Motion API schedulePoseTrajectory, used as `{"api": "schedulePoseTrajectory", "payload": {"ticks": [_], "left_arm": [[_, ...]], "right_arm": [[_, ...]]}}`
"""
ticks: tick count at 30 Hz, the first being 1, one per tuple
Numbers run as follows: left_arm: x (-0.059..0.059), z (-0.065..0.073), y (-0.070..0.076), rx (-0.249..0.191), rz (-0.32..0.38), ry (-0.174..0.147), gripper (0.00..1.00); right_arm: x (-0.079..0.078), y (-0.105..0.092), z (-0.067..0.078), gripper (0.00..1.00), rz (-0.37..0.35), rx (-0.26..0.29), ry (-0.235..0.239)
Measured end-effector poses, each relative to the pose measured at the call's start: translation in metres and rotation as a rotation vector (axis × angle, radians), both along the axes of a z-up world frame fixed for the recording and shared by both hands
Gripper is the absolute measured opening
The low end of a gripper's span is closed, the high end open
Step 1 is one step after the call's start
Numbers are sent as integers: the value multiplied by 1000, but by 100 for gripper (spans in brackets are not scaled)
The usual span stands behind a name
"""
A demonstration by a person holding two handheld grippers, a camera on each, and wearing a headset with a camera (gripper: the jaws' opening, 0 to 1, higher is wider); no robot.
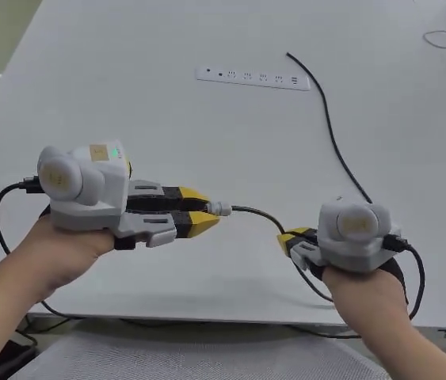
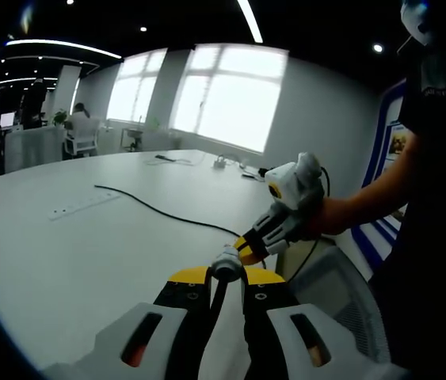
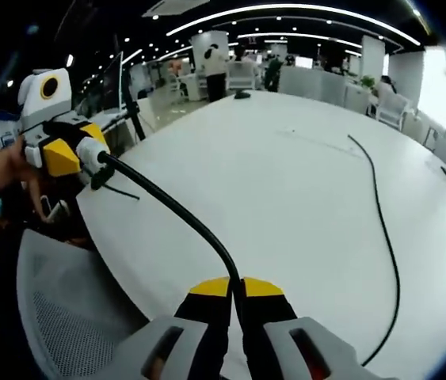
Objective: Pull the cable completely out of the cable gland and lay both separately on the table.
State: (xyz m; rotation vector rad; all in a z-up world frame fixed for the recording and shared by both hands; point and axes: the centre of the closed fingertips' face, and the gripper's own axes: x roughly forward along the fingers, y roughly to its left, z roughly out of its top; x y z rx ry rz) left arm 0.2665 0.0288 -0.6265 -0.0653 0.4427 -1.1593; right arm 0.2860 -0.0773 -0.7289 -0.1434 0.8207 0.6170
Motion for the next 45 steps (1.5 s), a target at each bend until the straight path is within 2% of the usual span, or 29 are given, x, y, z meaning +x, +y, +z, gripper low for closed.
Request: {"api": "schedulePoseTrajectory", "payload": {"ticks": [2, 12, 15, 22, 24, 25, 27, 28, 30, 32, 36, 39, 42, 45], "left_arm": [[-1, -2, 0, 11, -2, -4, 15], [2, 0, 5, 6, 16, -4, 15], [2, -1, 6, 9, 19, -2, 15], [3, -1, 7, 6, 23, 4, 15], [4, 0, 8, 5, 24, 5, 15], [4, -1, 8, 6, 23, 7, 15], [4, -2, 8, 17, 18, 7, 15], [4, -3, 8, 21, 16, 8, 15], [4, -2, 8, 20, 15, 7, 15], [5, -2, 8, 18, 16, 6, 15], [4, -2, 6, 19, 11, 8, 15], [4, -2, 6, 20, 9, 8, 15], [3, -2, 6, 20, 8, 8, 15], [2, -2, 6, 21, 6, 10, 15]], "right_arm": [[-1, 0, 2, 0, -3, 3, -3], [-5, 3, 10, 0, 51, 5, -47], [-5, 5, 13, 0, 61, 22, -53], [-6, 7, 21, 1, 95, 8, -81], [-6, 8, 26, 2, 113, 12, -93], [-7, 13, 31, 4, 131, 32, -100], [-6, 21, 48, 10, 163, 46, -140], [-6, 28, 58, 12, 206, 31, -174], [-6, 38, 70, 14, 267, 11, -208], [-8, 55, 85, 16, 363, -45, -269], [-8, 78, 97, 15, 468, -127, -336], [-9, 91, 95, 12, 523, -171, -353], [-9, 95, 86, 9, 552, -204, -341], [-11, 101, 86, 7, 566, -192, -337]]}}
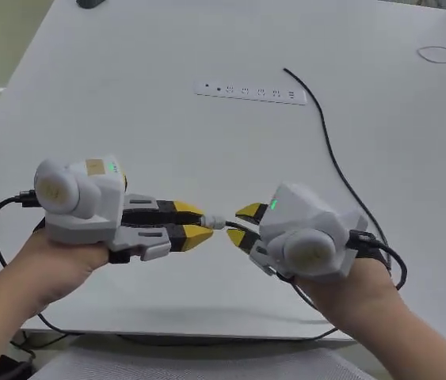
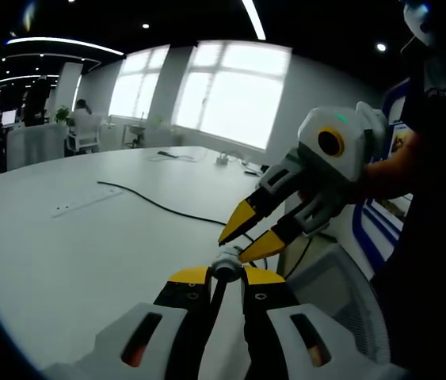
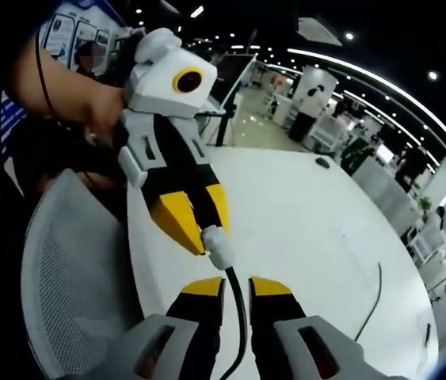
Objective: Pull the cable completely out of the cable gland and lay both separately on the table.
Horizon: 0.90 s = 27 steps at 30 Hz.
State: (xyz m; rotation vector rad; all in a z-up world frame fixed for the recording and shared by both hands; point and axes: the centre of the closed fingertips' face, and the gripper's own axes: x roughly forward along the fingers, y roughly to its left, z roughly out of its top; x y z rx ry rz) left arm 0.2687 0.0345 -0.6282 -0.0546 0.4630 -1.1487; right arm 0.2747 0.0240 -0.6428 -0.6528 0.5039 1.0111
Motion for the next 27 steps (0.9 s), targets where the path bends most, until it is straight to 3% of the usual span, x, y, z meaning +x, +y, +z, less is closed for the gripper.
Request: {"api": "schedulePoseTrajectory", "payload": {"ticks": [4, 12, 17, 27], "left_arm": [[-1, 0, 0, -4, 1, 2, 15], [-2, -2, 1, -3, 1, 3, 15], [-1, -1, -1, -8, 1, 1, 15], [0, 0, -2, -11, 8, -1, 15]], "right_arm": [[-1, 2, -4, 2, 22, -27, -9], [-1, 1, -6, 0, 0, -2, 12], [1, -3, -6, 0, -70, 52, 54], [8, -27, -19, 0, -184, 83, 123]]}}
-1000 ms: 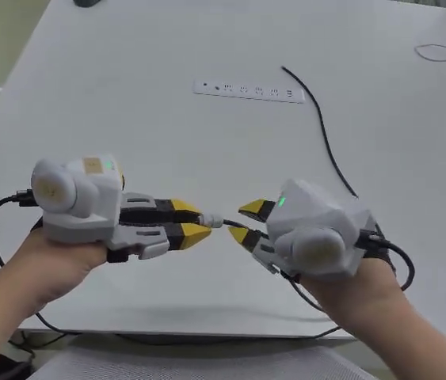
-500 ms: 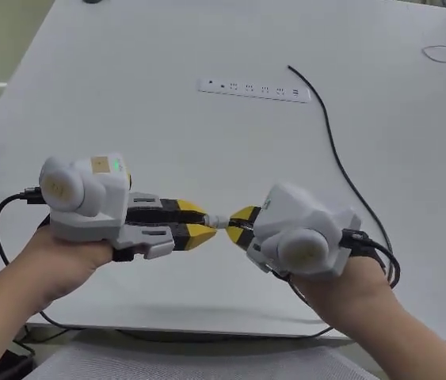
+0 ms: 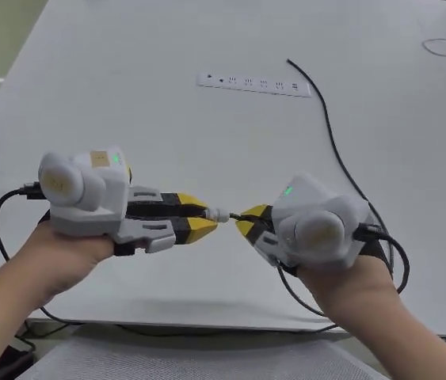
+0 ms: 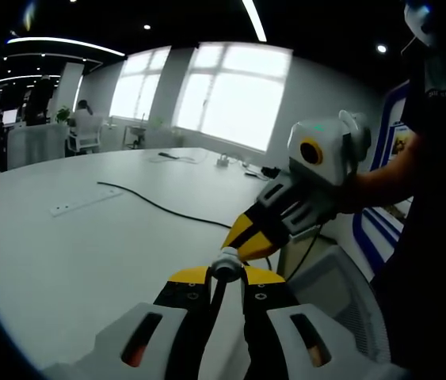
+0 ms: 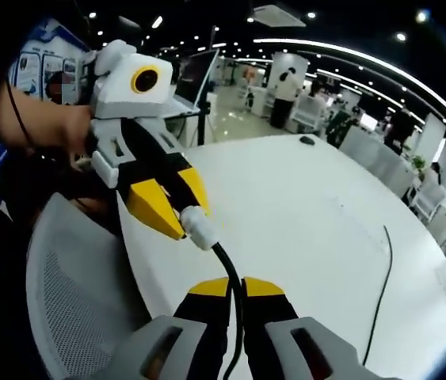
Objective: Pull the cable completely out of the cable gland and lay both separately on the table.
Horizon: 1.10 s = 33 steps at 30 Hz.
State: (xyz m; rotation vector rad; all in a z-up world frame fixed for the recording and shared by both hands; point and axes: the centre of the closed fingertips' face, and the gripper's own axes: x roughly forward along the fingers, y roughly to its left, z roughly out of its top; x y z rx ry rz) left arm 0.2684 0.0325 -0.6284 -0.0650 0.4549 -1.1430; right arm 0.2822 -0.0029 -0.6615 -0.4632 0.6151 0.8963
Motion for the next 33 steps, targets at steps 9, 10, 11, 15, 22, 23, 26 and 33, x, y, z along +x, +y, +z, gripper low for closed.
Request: {"api": "schedulePoseTrajectory", "payload": {"ticks": [9, 10, 11, 15, 22, 23, 26, 33], "left_arm": [[0, 4, 0, -12, 4, 0, 15], [-1, 4, 0, -13, 3, 0, 15], [-1, 4, -1, -13, 3, 0, 15], [-2, 5, -1, -16, 3, 0, 15], [-2, 6, 1, -25, 8, 1, 15], [-2, 7, 1, -27, 10, 2, 15], [-3, 6, 2, -27, 10, 4, 15], [-3, 5, 2, -28, 11, 9, 15]], "right_arm": [[7, -28, -15, 0, -110, 34, 63], [7, -31, -18, 0, -132, 48, 78], [6, -32, -20, 0, -147, 59, 95], [6, -45, -34, 0, -216, 83, 149], [3, -67, -61, 0, -380, 153, 273], [1, -71, -65, 0, -403, 155, 296], [-1, -75, -71, 0, -436, 200, 336], [-5, -72, -68, 0, -414, 203, 326]]}}
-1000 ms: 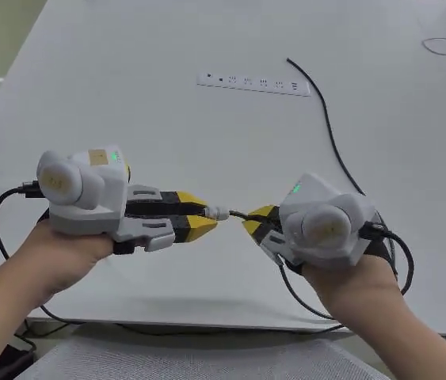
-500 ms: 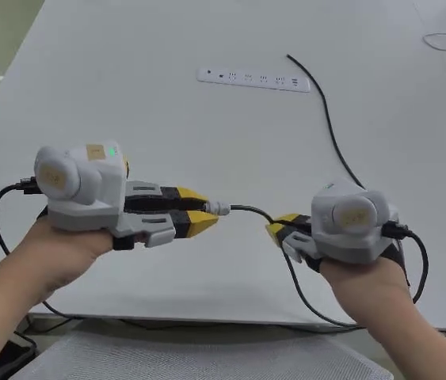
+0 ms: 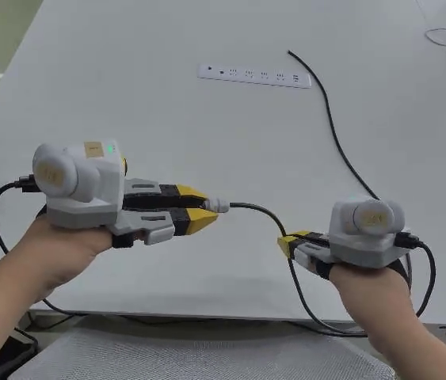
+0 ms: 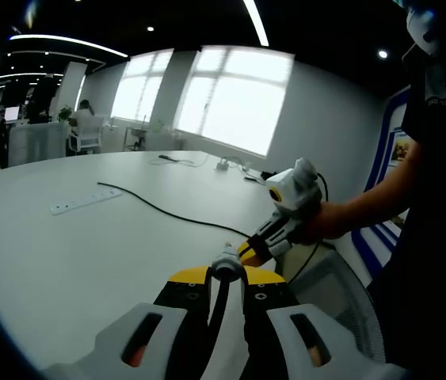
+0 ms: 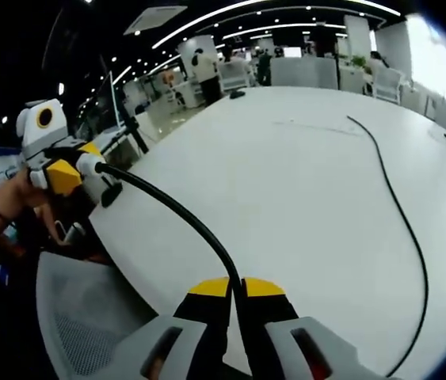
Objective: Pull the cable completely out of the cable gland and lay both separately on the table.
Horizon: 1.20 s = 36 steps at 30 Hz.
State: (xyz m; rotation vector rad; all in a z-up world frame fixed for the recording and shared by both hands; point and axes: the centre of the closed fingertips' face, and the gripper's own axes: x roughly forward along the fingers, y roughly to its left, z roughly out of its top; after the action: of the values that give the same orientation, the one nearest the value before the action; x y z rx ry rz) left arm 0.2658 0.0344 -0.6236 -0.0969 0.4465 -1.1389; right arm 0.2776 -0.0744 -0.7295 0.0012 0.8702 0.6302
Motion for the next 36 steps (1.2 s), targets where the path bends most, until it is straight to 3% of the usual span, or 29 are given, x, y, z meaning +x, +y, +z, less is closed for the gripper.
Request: {"api": "schedulePoseTrajectory", "payload": {"ticks": [9, 16, 20, 23, 26, 30, 33, 36], "left_arm": [[2, 2, 2, -3, 6, -3, 15], [4, 0, 6, 1, 21, 3, 15], [3, 0, 7, 3, 21, 8, 15], [3, -1, 7, 4, 21, 12, 15], [2, -1, 6, 4, 18, 15, 15], [2, -1, 4, 7, 15, 13, 15], [2, 0, 3, 5, 13, 14, 15], [2, 0, 2, 6, 8, 14, 15]], "right_arm": [[0, 3, 8, 1, 19, 22, -31], [1, 10, 29, 5, 60, 26, -91], [2, 21, 54, 16, 150, 9, -182], [5, 38, 79, 21, 277, -72, -306], [5, 58, 93, 21, 391, -126, -388], [2, 80, 98, 19, 513, -204, -451], [0, 91, 93, 15, 543, -208, -440], [0, 96, 90, 14, 575, -236, -458]]}}
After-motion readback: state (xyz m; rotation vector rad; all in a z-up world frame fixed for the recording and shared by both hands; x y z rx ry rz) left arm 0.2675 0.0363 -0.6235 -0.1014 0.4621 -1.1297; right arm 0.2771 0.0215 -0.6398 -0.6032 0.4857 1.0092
